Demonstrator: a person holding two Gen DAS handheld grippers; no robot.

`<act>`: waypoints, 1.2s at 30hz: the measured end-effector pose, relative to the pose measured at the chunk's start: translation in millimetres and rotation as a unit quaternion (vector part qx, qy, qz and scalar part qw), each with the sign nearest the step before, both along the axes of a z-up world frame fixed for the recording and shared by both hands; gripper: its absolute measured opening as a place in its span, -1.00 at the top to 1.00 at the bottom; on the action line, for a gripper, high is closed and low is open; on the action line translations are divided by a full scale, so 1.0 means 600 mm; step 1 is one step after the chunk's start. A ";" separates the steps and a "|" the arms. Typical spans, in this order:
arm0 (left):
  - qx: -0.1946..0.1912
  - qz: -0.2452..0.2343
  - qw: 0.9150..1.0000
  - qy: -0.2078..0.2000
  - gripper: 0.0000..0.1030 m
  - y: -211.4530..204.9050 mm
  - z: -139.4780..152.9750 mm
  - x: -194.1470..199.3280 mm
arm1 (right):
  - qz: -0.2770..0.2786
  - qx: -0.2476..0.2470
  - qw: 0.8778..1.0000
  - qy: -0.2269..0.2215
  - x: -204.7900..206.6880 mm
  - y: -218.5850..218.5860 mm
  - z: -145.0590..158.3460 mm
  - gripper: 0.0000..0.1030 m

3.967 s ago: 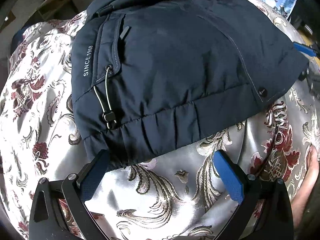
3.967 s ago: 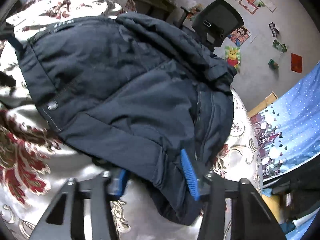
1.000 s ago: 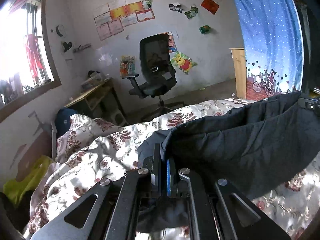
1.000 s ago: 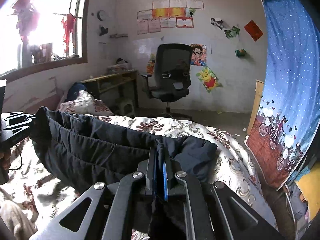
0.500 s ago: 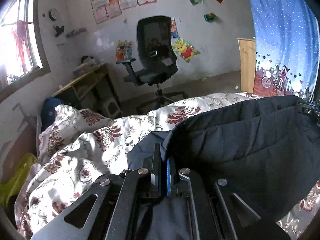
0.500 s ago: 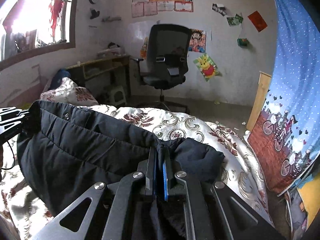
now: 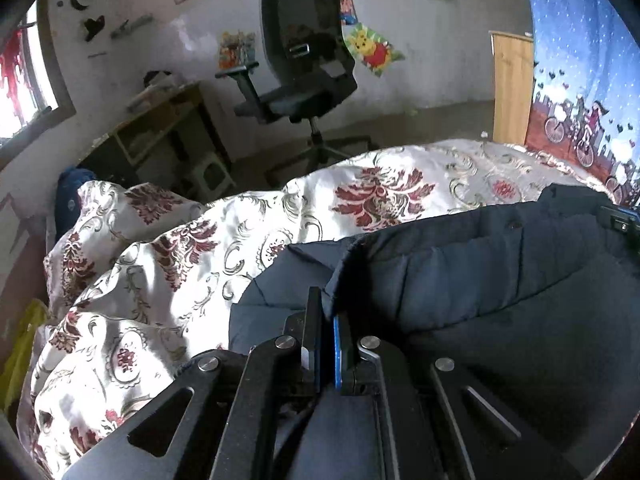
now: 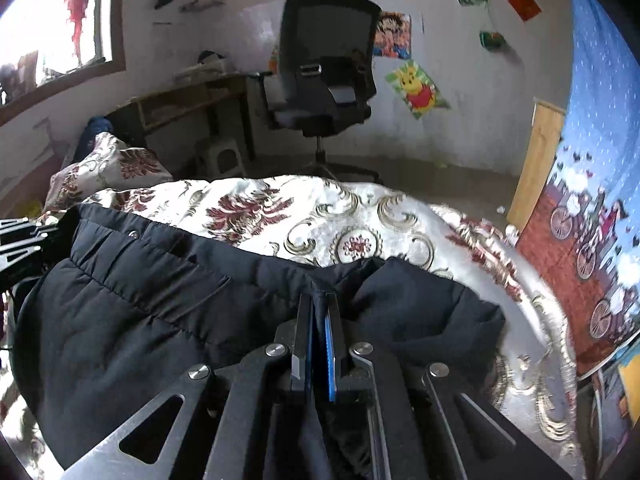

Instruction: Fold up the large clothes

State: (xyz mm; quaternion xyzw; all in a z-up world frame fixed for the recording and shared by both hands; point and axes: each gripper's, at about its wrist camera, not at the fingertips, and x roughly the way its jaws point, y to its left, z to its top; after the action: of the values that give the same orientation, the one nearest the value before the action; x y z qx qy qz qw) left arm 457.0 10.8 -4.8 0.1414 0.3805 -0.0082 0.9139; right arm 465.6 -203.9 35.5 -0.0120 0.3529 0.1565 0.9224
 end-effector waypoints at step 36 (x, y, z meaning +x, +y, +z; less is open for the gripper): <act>-0.135 -0.104 0.985 -0.039 -0.81 0.025 0.033 -0.196 | 0.081 0.086 0.993 0.026 -0.193 0.009 -0.022 -0.91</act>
State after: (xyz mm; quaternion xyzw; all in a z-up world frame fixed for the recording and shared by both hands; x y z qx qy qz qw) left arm 339.3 25.7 14.8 0.0555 0.3232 -0.1493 0.9328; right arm 349.8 -198.2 22.2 0.0424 0.3602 0.2608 0.8947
